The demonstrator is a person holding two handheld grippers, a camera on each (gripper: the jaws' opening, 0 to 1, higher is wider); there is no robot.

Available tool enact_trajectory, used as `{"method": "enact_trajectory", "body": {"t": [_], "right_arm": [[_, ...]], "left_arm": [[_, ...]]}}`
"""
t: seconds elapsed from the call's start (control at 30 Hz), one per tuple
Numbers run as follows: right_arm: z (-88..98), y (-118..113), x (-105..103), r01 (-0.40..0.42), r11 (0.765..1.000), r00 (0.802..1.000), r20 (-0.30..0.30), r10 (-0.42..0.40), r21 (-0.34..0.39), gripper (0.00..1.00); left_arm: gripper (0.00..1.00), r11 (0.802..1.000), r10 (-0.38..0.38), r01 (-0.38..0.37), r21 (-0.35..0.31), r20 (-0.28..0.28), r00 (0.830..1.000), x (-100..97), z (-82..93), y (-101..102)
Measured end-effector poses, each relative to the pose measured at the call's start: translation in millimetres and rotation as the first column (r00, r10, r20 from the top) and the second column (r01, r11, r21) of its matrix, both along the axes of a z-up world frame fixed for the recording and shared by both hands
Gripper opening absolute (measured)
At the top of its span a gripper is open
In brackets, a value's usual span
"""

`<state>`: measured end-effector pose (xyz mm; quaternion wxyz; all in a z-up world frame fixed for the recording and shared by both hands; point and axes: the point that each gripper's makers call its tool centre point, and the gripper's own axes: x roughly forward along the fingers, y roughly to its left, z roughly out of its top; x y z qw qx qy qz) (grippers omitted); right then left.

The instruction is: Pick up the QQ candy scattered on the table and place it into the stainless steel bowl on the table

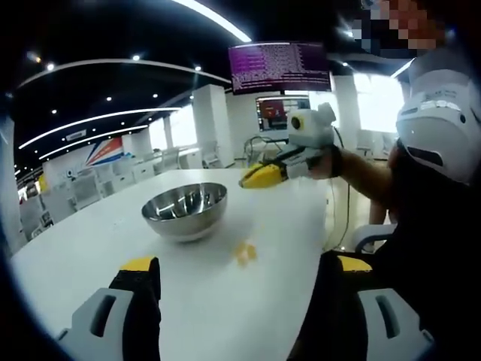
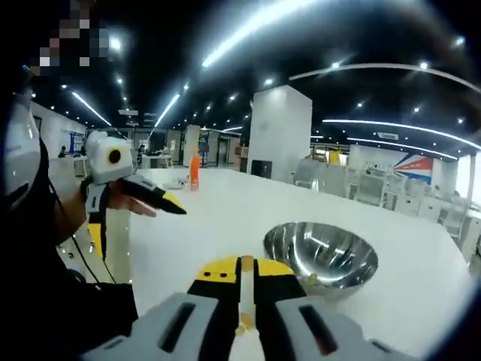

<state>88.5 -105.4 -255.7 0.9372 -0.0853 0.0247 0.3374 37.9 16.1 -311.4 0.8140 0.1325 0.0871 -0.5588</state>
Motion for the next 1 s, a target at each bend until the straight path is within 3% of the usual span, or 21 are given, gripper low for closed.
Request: {"method": "enact_trajectory", "body": {"t": [0.07, 0.17, 0.33, 0.43, 0.63, 0.8, 1.0], "right_arm": [[31.9, -1, 1, 0.006, 1.0, 0.998, 0.064, -0.006, 0.001, 0.06], [63.4, -4, 7, 0.031, 0.999, 0.99, 0.14, -0.028, -0.02, 0.06], [83.9, -5, 29, 0.055, 0.998, 0.983, 0.178, -0.052, -0.01, 0.06], [71.1, -12, 57, 0.11, 0.993, 0.983, 0.155, -0.103, -0.035, 0.06], [10.0, -23, 103, 0.164, 0.985, 0.986, 0.033, -0.163, -0.06, 0.06], [-31.4, -29, 122, 0.188, 0.979, 0.98, -0.058, -0.193, -0.081, 0.06], [-60.3, -29, 135, 0.183, 0.976, 0.973, -0.12, -0.197, -0.122, 0.06]], "left_arm": [[0.95, 1.0, 0.0, 0.0, 0.0, 0.0, 1.0, -0.7, -0.1, 1], [0.95, 1.0, -0.003, 0.003, -0.001, -0.003, 1.0, -2.2, -0.6, 1], [0.95, 1.0, 0.002, -0.002, 0.018, 0.005, 1.0, -3.1, -4.0, 2], [0.95, 1.0, 0.005, -0.005, 0.002, 0.007, 1.0, -4.5, -0.1, 5], [0.95, 1.0, 0.012, -0.012, -0.003, 0.01, 1.0, -5.9, 0.2, 8], [0.95, 0.999, 0.036, -0.036, -0.002, 0.013, 0.999, -2.9, 0.7, 11], [0.95, 1.0, 0.015, -0.015, -0.022, 0.02, 1.0, -5.5, 7.5, 6]]}}
